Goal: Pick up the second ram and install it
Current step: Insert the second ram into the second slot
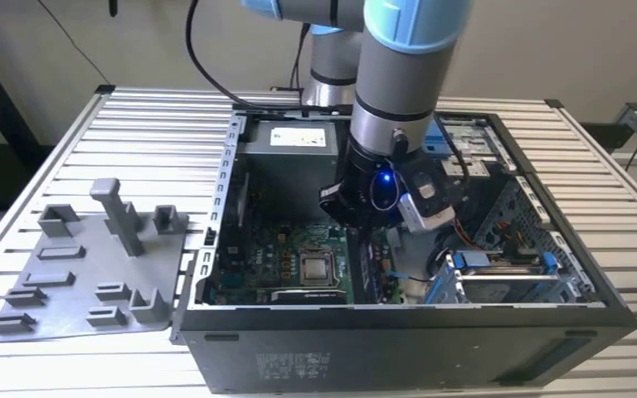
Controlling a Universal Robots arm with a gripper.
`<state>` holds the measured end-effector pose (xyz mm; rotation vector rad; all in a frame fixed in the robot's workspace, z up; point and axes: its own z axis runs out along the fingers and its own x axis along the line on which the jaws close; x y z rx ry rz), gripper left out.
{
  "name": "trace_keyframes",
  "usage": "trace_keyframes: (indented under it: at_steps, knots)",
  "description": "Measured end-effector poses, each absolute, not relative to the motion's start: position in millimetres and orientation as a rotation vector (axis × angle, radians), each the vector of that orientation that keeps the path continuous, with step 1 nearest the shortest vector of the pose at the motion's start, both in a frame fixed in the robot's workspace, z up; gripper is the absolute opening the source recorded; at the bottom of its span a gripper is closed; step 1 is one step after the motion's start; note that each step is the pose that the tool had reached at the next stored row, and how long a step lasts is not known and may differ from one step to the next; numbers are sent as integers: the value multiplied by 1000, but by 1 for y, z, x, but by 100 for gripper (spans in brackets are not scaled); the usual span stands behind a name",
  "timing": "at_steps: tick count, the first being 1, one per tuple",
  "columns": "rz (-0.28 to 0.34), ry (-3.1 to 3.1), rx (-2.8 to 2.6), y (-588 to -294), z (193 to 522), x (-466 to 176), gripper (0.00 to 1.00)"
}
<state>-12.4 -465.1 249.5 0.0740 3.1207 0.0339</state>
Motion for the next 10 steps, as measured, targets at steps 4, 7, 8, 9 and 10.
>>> trace_keyframes:
  at_steps: [4,7,8,9,10]
  knots:
    - [34,3121,77,-465,243,-12,14]
    - [34,3121,78,-465,238,-12,14]
    - [34,3120,79,-465,237,-12,14]
    - [34,3121,80,-465,235,-12,14]
    - [34,3120,82,-465,234,-13,14]
